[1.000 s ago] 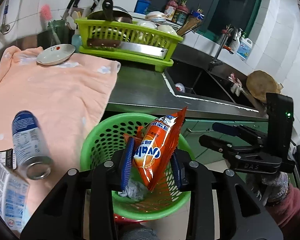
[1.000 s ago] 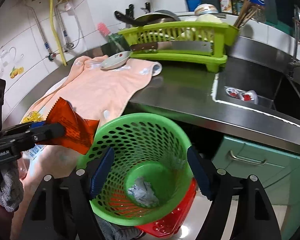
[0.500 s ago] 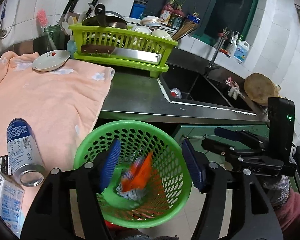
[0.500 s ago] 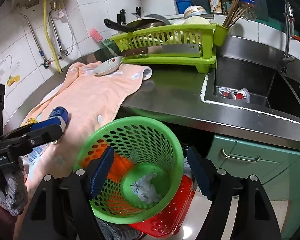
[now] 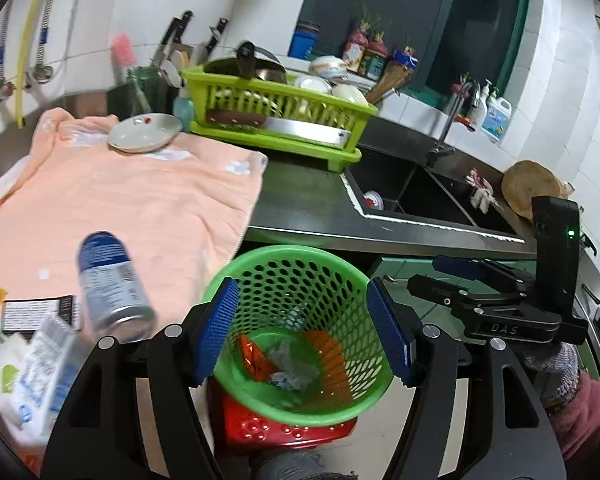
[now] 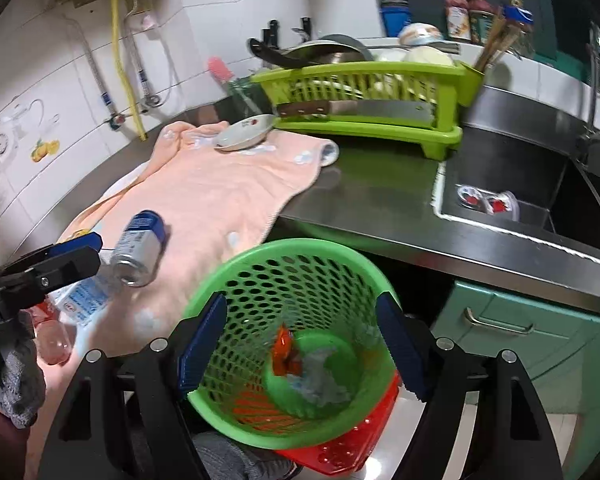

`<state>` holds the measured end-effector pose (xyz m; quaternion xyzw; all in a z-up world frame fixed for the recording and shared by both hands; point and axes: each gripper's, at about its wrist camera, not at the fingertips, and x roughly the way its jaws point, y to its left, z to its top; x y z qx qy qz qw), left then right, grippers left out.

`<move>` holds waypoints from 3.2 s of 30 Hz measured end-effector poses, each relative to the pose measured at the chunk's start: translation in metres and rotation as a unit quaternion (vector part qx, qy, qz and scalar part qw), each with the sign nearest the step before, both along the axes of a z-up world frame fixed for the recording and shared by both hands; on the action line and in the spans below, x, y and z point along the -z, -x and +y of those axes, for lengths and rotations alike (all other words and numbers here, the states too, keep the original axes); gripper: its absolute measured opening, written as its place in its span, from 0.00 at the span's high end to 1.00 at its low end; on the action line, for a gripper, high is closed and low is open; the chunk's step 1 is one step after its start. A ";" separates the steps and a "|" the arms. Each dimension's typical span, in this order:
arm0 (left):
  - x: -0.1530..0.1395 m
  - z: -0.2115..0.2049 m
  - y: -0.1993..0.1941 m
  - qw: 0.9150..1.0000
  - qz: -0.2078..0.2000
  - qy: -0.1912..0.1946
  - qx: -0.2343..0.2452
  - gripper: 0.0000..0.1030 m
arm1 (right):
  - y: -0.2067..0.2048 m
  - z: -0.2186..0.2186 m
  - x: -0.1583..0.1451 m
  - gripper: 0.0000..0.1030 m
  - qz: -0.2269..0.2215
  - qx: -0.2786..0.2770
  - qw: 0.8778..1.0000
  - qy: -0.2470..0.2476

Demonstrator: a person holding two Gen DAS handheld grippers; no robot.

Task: Collect trash
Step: 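Move the right tool to the yellow snack bag and grasp it, then carry the yellow bag over the green basket with the right tool while the left approaches the white paper cup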

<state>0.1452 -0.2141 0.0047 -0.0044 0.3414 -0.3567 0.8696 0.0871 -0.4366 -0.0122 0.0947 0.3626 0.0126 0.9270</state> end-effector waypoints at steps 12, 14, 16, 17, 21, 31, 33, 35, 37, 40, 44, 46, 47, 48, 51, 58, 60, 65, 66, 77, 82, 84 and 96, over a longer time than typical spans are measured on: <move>-0.027 0.110 0.020 0.995 -0.025 -0.008 -0.094 0.36 | -0.035 0.108 -0.023 0.28 -0.013 -0.106 0.994 0.009; -0.030 0.136 0.024 0.992 -0.031 -0.011 -0.121 0.36 | -0.043 0.128 -0.027 0.28 -0.015 -0.126 0.992 0.006; -0.033 0.164 0.030 0.988 -0.035 -0.012 -0.149 0.36 | -0.053 0.151 -0.031 0.28 -0.016 -0.149 0.989 0.002; -0.034 0.176 0.033 0.987 -0.035 -0.011 -0.159 0.36 | -0.058 0.161 -0.034 0.28 -0.018 -0.158 0.987 0.003; -0.037 0.226 0.045 0.977 -0.039 -0.012 -0.208 0.36 | -0.078 0.206 -0.038 0.28 -0.012 -0.198 0.980 -0.009; -0.017 0.313 0.067 0.959 -0.023 -0.005 -0.283 0.36 | -0.143 0.326 -0.033 0.28 0.042 -0.278 0.959 -0.025; -0.011 0.324 0.069 0.956 -0.018 -0.001 -0.292 0.36 | -0.158 0.350 -0.030 0.28 0.058 -0.285 0.956 -0.031; -0.006 0.334 0.073 0.955 -0.013 0.003 -0.297 0.36 | -0.171 0.369 -0.028 0.28 0.068 -0.285 0.956 -0.026; 0.000 0.343 0.075 0.953 -0.010 0.005 -0.302 0.36 | -0.186 0.390 -0.024 0.28 0.079 -0.285 0.955 -0.020; 0.007 0.354 0.080 0.952 -0.005 0.007 -0.306 0.36 | -0.206 0.414 -0.016 0.28 0.105 -0.279 0.954 -0.021; 0.015 0.365 0.083 0.952 0.001 0.012 -0.307 0.36 | -0.232 0.439 -0.002 0.28 0.135 -0.265 0.955 -0.021; 0.017 0.368 0.084 0.952 0.002 0.013 -0.305 0.36 | -0.243 0.445 0.006 0.28 0.154 -0.257 0.954 -0.036; 0.017 0.369 0.084 0.952 0.002 0.015 -0.305 0.36 | -0.250 0.448 0.011 0.28 0.166 -0.250 0.953 -0.045; 0.018 0.371 0.084 0.952 0.003 0.016 -0.306 0.36 | -0.256 0.451 0.017 0.28 0.177 -0.240 0.953 -0.048; 0.021 0.378 0.085 0.951 0.008 0.026 -0.308 0.36 | -0.269 0.461 0.028 0.28 0.199 -0.219 0.954 -0.045; 0.025 0.382 0.089 0.952 0.009 0.025 -0.304 0.36 | -0.290 0.471 0.050 0.30 0.236 -0.189 0.951 -0.057; 0.026 0.382 0.090 0.953 0.009 0.024 -0.302 0.36 | -0.292 0.472 0.057 0.38 0.245 -0.182 0.950 -0.059; 0.030 0.379 0.092 0.956 0.012 0.017 -0.291 0.36 | -0.290 0.468 0.062 0.42 0.245 -0.182 0.950 -0.065; 0.030 0.377 0.092 0.957 0.012 0.016 -0.289 0.36 | -0.289 0.468 0.061 0.47 0.246 -0.187 0.949 -0.067; 0.042 0.361 0.099 0.962 0.027 -0.001 -0.270 0.36 | -0.264 0.452 0.023 0.50 0.187 -0.224 0.952 -0.088; 0.041 0.349 0.101 0.965 0.025 -0.004 -0.262 0.36 | -0.244 0.431 -0.006 0.50 0.152 -0.243 0.953 -0.096; 0.038 0.342 0.099 0.967 0.020 -0.002 -0.256 0.36 | -0.237 0.422 -0.016 0.50 0.140 -0.249 0.953 -0.098; 0.005 0.275 0.047 0.985 -0.012 -0.028 -0.172 0.36 | -0.180 0.326 -0.063 0.50 0.080 -0.248 0.960 -0.104</move>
